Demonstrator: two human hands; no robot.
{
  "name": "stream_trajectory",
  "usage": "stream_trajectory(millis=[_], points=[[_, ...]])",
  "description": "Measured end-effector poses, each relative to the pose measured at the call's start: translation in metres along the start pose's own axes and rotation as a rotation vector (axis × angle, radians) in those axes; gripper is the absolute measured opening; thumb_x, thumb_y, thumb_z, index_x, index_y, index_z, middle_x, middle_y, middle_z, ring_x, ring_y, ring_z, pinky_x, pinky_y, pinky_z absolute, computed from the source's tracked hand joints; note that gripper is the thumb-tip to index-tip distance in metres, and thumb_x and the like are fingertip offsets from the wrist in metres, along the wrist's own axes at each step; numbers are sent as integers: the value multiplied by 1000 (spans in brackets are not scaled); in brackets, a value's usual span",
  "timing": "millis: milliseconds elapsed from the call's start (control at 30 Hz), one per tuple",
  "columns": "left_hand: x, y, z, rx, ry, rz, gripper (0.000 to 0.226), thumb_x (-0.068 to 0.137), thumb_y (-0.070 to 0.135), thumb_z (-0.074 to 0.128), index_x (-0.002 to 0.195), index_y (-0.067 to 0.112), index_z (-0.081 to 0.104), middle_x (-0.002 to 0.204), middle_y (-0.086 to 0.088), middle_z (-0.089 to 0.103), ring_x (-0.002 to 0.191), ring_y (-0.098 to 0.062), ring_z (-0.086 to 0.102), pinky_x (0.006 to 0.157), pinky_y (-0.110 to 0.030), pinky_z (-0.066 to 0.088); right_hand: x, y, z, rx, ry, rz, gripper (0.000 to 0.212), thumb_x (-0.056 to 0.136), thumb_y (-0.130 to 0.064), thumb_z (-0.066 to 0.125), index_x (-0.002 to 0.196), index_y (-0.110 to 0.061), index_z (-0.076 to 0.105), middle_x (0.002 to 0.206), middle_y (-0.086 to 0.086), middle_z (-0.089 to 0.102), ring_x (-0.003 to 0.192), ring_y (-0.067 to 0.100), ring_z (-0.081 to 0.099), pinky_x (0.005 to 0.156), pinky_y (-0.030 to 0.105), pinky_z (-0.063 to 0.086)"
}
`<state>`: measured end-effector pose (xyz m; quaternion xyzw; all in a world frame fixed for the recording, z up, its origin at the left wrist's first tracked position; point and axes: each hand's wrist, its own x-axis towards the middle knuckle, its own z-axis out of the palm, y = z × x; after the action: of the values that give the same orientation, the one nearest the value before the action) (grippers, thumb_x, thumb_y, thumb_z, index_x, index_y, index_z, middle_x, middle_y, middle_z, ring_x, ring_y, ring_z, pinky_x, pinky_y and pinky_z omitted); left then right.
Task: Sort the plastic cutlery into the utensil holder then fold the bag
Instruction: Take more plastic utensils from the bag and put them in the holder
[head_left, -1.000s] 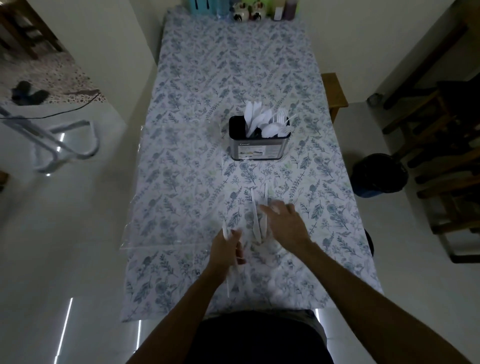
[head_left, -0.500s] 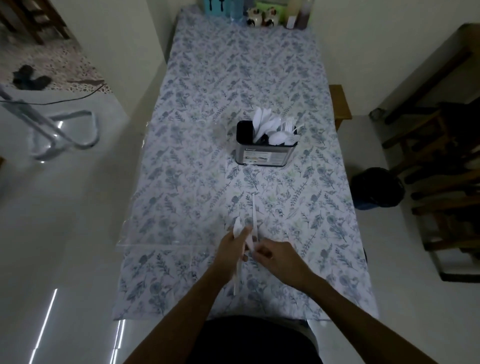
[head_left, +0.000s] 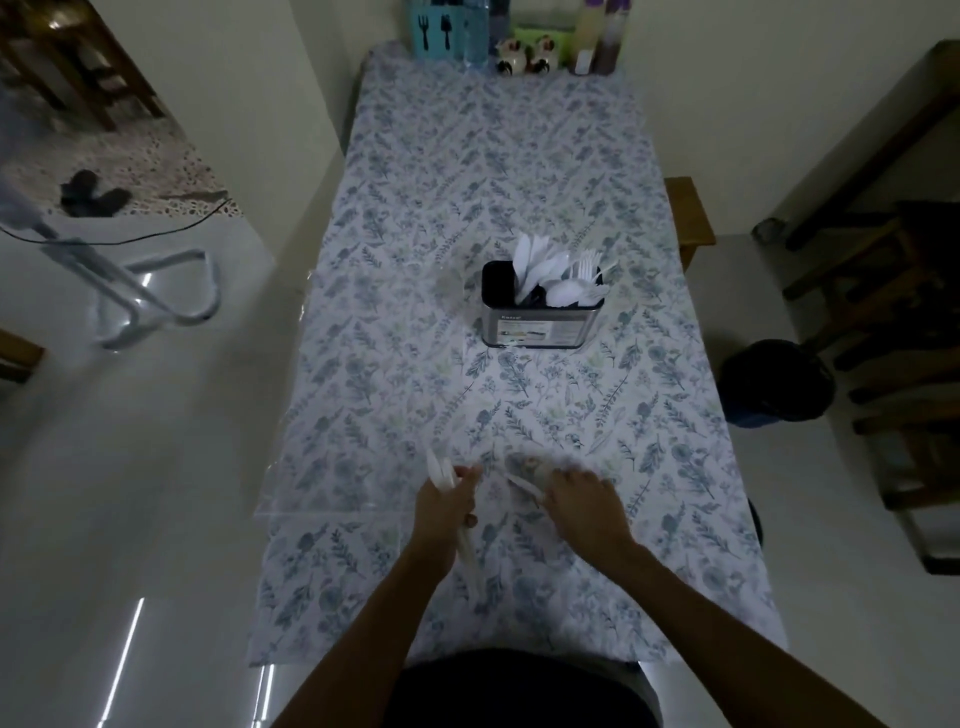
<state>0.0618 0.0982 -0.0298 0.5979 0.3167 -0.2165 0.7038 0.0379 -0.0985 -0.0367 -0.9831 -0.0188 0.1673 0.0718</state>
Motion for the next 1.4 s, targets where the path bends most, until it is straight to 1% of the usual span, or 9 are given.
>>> stream_trajectory(millis=[200, 333, 433, 500, 633, 833, 967, 1233, 1400], points=[[-15, 15, 40, -98, -183, 68, 26, 97, 30, 69, 84, 8, 66, 72, -9, 64, 66, -21, 64, 60, -33, 54, -36, -48, -26, 868, 78, -9, 10, 94, -29, 70, 88, -21, 73, 75, -13, 67, 63, 0, 62, 60, 11, 44], [-14, 57, 55, -380, 75, 84, 21, 98, 30, 68, 91, 11, 62, 60, 1, 54, 48, -12, 54, 47, -24, 51, -32, -56, -39, 1186, 315, 416, 24, 103, -38, 53, 100, -22, 70, 97, -8, 67, 88, 4, 63, 78, 22, 50], [-6, 84, 58, -563, 170, 107, 27, 91, 34, 76, 98, 10, 64, 61, 2, 53, 46, -9, 51, 45, -24, 50, -18, -49, -57, 2142, 59, 936, 45, 104, -45, 48, 114, -6, 66, 108, 10, 68, 94, 26, 64, 92, 38, 53], [-13, 80, 73, -531, 124, 90, 25, 90, 33, 77, 92, 12, 65, 60, 2, 56, 48, -11, 53, 49, -28, 51, -8, -53, -65, 2308, -74, 943, 54, 104, -51, 45, 113, -2, 65, 108, 16, 68, 93, 31, 67, 89, 41, 56], [-34, 57, 92, -128, 35, 165, 40, 98, 40, 66, 66, 15, 60, 52, 0, 56, 47, -15, 56, 52, -30, 51, 5, -64, -90, 1859, -158, 676, 58, 100, -60, 43, 105, -9, 71, 102, 6, 72, 99, 24, 69, 96, 45, 56], [-12, 105, 80, 528, -295, 682, 30, 99, 13, 63, 126, 9, 50, 96, 2, 66, 78, -9, 67, 61, -26, 53, 32, -18, -168, 1119, 57, 47, 42, 81, -64, 72, 114, -38, 71, 101, -5, 75, 92, 12, 71, 83, 35, 59], [7, 162, 101, 582, -422, 887, 49, 98, 8, 65, 136, 10, 35, 117, -2, 64, 100, -7, 69, 77, -23, 58, 70, -15, -226, 1049, 250, -58, 16, 83, -43, 80, 95, -33, 76, 89, -13, 77, 83, 1, 72, 75, 22, 57], [68, 258, 126, 869, -367, 862, 59, 88, 64, 60, 121, 15, 64, 102, -9, 72, 92, -19, 70, 79, -40, 56, 168, -5, -287, 589, 534, -280, 46, 84, -33, 80, 61, -8, 48, 55, 10, 53, 49, 8, 42, 51, 21, 33], [96, 265, 115, 996, -352, 857, 44, 85, 45, 79, 97, 2, 74, 88, -19, 74, 73, -22, 66, 68, -30, 50, 191, -2, -259, 526, 532, -234, 57, 86, -34, 79, 58, -31, 29, 52, -11, 37, 47, 3, 36, 51, 15, 29]])
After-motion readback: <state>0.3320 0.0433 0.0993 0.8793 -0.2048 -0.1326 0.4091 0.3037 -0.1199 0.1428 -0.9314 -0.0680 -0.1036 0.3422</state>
